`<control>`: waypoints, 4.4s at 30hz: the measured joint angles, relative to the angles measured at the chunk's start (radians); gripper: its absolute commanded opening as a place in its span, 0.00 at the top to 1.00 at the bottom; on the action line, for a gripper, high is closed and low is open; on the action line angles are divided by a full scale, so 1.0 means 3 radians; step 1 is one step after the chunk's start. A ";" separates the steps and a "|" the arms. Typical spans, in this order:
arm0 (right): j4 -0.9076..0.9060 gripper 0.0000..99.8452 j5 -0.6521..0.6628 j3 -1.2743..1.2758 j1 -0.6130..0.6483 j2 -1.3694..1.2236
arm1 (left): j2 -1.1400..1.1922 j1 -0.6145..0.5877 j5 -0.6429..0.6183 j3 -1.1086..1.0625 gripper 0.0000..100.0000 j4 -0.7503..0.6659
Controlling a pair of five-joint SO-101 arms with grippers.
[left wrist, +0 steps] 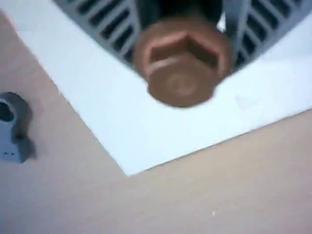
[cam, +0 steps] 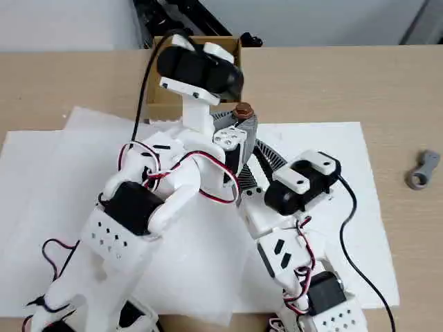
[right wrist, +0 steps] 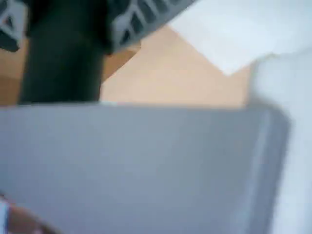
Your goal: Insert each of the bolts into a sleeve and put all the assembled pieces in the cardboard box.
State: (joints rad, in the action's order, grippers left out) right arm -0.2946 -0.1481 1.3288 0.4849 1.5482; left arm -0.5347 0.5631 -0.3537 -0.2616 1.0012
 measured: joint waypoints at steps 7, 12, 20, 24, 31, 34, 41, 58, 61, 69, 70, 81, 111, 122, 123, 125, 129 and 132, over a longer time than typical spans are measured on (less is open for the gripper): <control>0.0010 1.00 0.0000 -0.0020 0.0015 0.0015 | 0.0046 0.0010 -0.0240 0.0113 0.86 0.0266; 0.0010 1.00 0.0005 -0.0015 0.0026 0.0010 | 0.0051 -0.0138 -0.0251 0.0307 0.86 0.0302; 0.0010 1.00 0.0005 -0.0230 0.0020 -0.0307 | 0.0051 -0.0593 -0.0138 0.1048 0.86 0.0644; 0.0010 1.00 0.0005 -0.0542 0.0005 -0.0823 | 0.0051 -0.0772 0.0087 0.1453 0.86 0.0962; 0.0343 1.00 0.0005 -0.1248 -0.0072 -0.1928 | 0.0046 -0.1156 0.0143 0.1836 0.86 0.1499; 0.0445 1.00 0.0005 -0.1637 -0.0189 -0.2496 | 0.0046 -0.1406 0.0148 0.1851 0.86 0.1616; 0.0471 1.00 -0.0235 -0.2665 -0.0302 -0.3810 | 0.0046 -0.1780 0.0148 0.1851 0.86 0.1979; 0.0476 1.00 -0.0276 -0.5038 -0.0450 -0.6756 | 0.0046 -0.1821 0.0834 0.1458 0.86 0.2348; 0.0476 1.00 -0.0276 -0.5247 -0.0501 -0.7099 | 0.0046 -0.1821 0.0890 0.1304 0.86 0.2348; 0.0476 1.00 -0.0414 -0.5299 -0.0527 -0.7273 | 0.0046 -0.1821 0.0900 0.1202 0.86 0.2348; 0.0476 1.00 -0.0430 -0.5309 -0.0527 -0.7273 | 0.0046 -0.1821 0.0900 0.1202 0.86 0.2348; 0.0097 0.84 -0.0460 -0.5314 -0.0522 -0.7268 | 0.0230 -0.1826 0.1146 0.1202 0.86 0.2368; -0.1826 0.84 -0.0481 -0.5386 -0.0552 -0.6010 | 0.3002 -0.2281 0.0880 0.1202 0.86 0.2342; -0.1826 0.84 -0.0481 -0.5386 -0.0552 -0.6010 | 0.3084 -0.2286 0.0465 0.1197 0.86 0.1918; -0.1826 0.84 -0.0481 -0.5386 -0.0547 -0.6010 | 0.3084 -0.2286 0.0409 0.1192 0.86 0.1918; -0.1826 0.84 -0.0481 -0.5386 -0.0532 -0.6010 | 0.3084 -0.2286 0.0292 0.1176 0.86 0.1918; -0.1826 0.84 -0.0481 -0.5386 -0.0511 -0.6010 | 0.3084 -0.2286 0.0174 0.1008 0.86 0.1724; -0.1826 0.84 -0.0481 -0.5386 -0.0517 -0.6010 | 0.3079 -0.2286 0.0113 0.0772 0.86 0.1539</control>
State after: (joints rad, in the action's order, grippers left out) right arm -0.8424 -0.2923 -0.2869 0.3299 -0.2547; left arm 0.3890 -0.1227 -0.3199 -0.0299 1.4630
